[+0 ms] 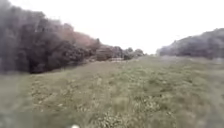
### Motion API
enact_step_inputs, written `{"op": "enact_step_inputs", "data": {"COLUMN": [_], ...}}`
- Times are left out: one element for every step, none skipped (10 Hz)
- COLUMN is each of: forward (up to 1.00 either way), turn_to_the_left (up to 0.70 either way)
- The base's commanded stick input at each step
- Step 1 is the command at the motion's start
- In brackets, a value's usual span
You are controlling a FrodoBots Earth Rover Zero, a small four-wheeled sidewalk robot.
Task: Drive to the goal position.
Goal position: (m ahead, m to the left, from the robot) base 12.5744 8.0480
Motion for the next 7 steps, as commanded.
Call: {"op": "enact_step_inputs", "data": {"forward": [0.7,0.7,0.7,0.7,0.7,0.7,0.7], "turn_to_the_left": [0.0,0.0,0.0,0.0,0.0,0.0,0.0]}}
